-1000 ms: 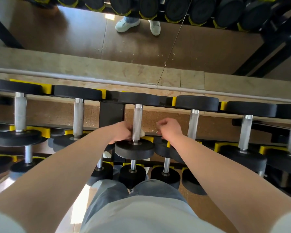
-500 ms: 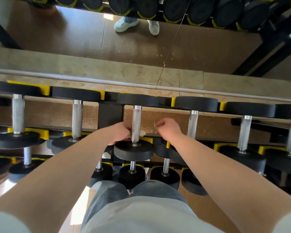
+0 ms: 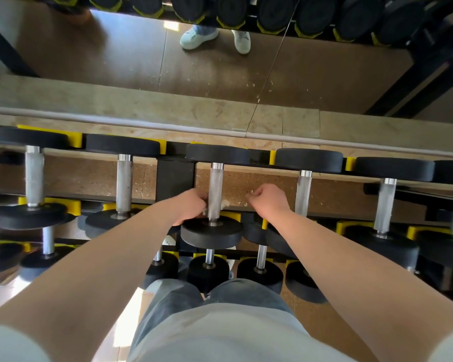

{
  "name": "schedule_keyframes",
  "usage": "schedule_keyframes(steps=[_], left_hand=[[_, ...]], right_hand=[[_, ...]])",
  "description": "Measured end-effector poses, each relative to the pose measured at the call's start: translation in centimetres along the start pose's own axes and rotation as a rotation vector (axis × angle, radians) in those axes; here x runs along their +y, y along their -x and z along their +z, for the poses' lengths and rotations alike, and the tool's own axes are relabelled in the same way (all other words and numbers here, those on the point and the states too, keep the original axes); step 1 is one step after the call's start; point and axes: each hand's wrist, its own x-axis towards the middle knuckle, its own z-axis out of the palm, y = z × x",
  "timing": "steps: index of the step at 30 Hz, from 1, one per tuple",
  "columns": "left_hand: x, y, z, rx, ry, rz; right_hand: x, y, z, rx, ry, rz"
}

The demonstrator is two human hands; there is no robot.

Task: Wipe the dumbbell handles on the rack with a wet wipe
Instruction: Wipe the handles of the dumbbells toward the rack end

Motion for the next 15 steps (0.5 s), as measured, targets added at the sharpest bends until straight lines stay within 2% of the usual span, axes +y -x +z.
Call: schedule_keyframes(steps=[2, 4, 6, 8, 10, 13, 15], left_hand=[[-0.2, -0.1, 0.1, 0.061, 0.052, 0.015], [0.2, 0.1, 0.1, 0.141, 0.383, 0.024], [1.3, 1.0, -0.1, 0.171, 0.75, 0.106], [2.2, 2.0, -0.4, 0.176, 0.865, 0.182], [2.2, 1.9, -0.3, 0.18, 0.736, 0.177], [1.2, 1.8, 0.0, 0.159, 0.234, 0.062], [0.5, 1.8, 0.4, 0.171, 0.073, 0.036]], right_hand=[[-0.2, 0.0, 0.0, -0.021, 0.021, 0.0], [-0.4, 0.0, 0.1, -0.07, 0.039, -0.02], [-0.5, 0.0, 0.2, -0.124, 0.036, -0.035], [-0.8, 0.2, 0.2, -0.119, 0.01, -0.046], [-1.0, 0.4, -0.1, -0.1, 0.017, -0.067], [-1.3, 0.5, 0.0, -0.079, 0.039, -0.089], [-1.5, 0.7, 0.0, -0.076, 0.028, -0.113]])
